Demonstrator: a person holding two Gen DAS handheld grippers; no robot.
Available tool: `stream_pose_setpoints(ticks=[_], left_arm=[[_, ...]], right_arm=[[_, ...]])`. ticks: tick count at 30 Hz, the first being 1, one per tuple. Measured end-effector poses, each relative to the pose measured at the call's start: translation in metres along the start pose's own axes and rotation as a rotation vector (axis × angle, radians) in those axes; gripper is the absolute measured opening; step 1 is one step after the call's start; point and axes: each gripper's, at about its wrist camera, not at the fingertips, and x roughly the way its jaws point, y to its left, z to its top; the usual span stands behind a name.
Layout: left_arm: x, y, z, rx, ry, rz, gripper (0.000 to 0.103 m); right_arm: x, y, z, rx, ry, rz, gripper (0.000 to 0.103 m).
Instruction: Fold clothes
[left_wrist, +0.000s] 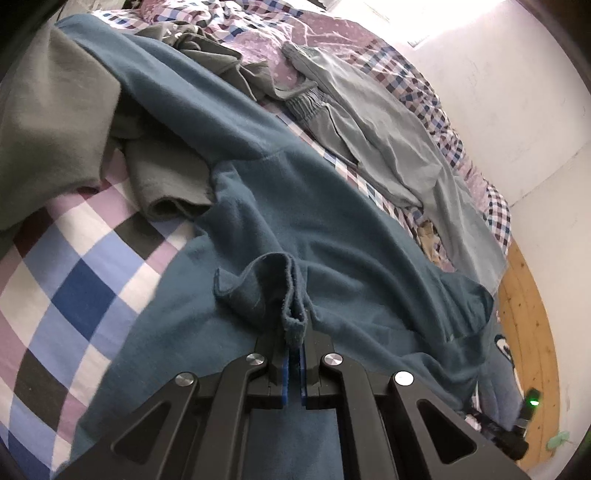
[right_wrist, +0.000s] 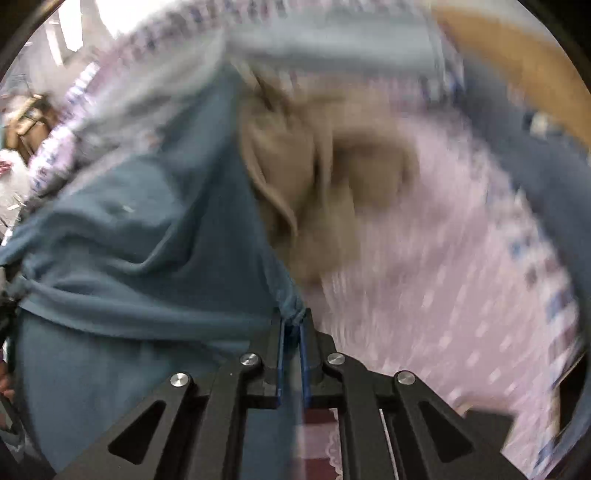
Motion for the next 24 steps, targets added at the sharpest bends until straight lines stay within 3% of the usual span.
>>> stream_pose_setpoints(ticks=[3, 7, 9, 10, 11, 17, 20, 24], left_arm=[[0.002, -0.002, -0.001, 0.010, 0.003, 0.014, 0.002], [0.002, -0.001, 0.000, 0.006, 0.008, 0.015, 0.002], [0.002, -0.001, -0.001, 0.008, 0.009, 0.016, 0.002], [0.002, -0.001, -0.001, 0.009, 0.009, 0.016, 0.002], [0.002, -0.001, -0.001, 0.009, 0.010, 0.017, 0.002], [0.003, -0.003, 0.001, 0.019, 0.007, 0.021, 0.002], [0.003, -0.003, 0.001, 0.018, 0.008, 0.019, 0.002], [0.004, -0.003, 0.001, 0.018, 0.009, 0.015, 0.002]], right_arm=[[-0.003, 0.003, 0.001, -0.015, 0.024, -0.001, 0.008], [-0.030, 0.005, 0.015, -0.040, -0.009, -0.014, 0.014], [-0.047, 0.005, 0.030, -0.029, -0.085, 0.016, 0.031], [-0.056, 0.005, 0.037, -0.024, -0.123, 0.031, 0.046], [-0.064, 0.005, 0.045, -0.019, -0.161, 0.046, 0.048], [-0.066, 0.035, 0.121, -0.053, -0.230, 0.081, 0.048], [-0.056, 0.061, 0.163, -0.131, -0.227, 0.040, 0.047], [-0.021, 0.101, 0.202, -0.276, -0.158, -0.054, 0.046]])
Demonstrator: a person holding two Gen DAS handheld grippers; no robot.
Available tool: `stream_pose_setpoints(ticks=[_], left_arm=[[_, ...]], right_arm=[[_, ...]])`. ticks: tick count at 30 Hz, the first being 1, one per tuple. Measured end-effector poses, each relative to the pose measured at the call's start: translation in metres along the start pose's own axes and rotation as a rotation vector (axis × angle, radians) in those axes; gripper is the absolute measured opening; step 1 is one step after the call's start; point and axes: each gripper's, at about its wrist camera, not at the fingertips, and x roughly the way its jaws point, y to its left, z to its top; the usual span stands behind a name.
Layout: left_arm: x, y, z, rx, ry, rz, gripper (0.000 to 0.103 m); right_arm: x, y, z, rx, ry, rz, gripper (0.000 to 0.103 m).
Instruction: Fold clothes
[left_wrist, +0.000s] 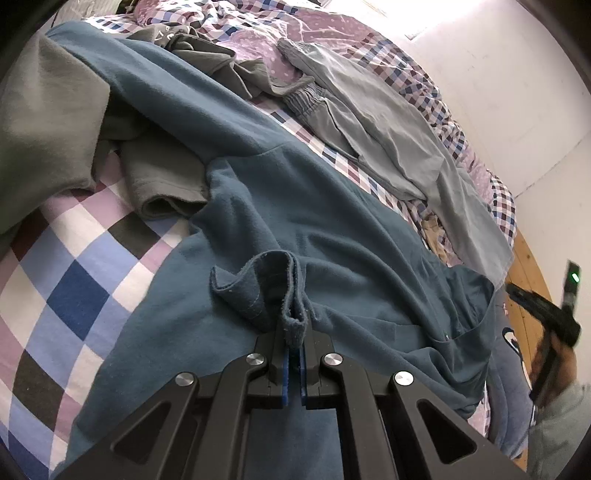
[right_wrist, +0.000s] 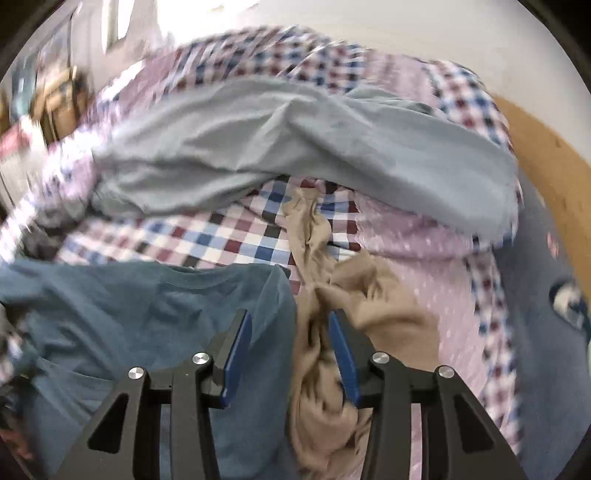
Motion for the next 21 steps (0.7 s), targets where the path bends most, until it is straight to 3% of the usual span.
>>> stream_pose_setpoints(ticks=[6, 7, 9, 10, 11, 14, 19, 21], left_arm=[[0.000, 0.000, 0.000, -0.001, 0.002, -0.005, 0.002], [0.000, 0.000, 0.000, -0.001, 0.002, -0.006, 0.002], [0.000, 0.000, 0.000, -0.001, 0.002, -0.009, 0.002], [0.001, 0.000, 0.001, 0.000, 0.001, -0.010, 0.002], [0.001, 0.000, 0.001, -0.001, -0.002, -0.013, 0.002], [-0.004, 0.001, 0.003, -0.009, -0.029, -0.041, 0.002], [-0.036, -0.015, 0.004, 0.071, -0.226, -0.066, 0.002], [-0.028, -0.014, 0.003, 0.075, -0.187, -0.040, 0.002]], right_arm=[[0.055, 0.027, 0.008, -0.165, 0.104, -0.106, 0.042], [0.064, 0.031, 0.007, -0.193, 0.122, -0.124, 0.037], [0.077, 0.037, 0.006, -0.229, 0.158, -0.149, 0.010], [0.082, 0.039, 0.005, -0.249, 0.173, -0.158, 0.002], [0.085, 0.040, 0.004, -0.270, 0.180, -0.180, 0.002], [0.073, 0.029, 0.010, -0.262, 0.113, -0.313, 0.002], [0.033, -0.007, 0.028, -0.110, -0.066, -0.503, 0.002], [0.040, -0.010, 0.028, -0.113, -0.052, -0.529, 0.002]])
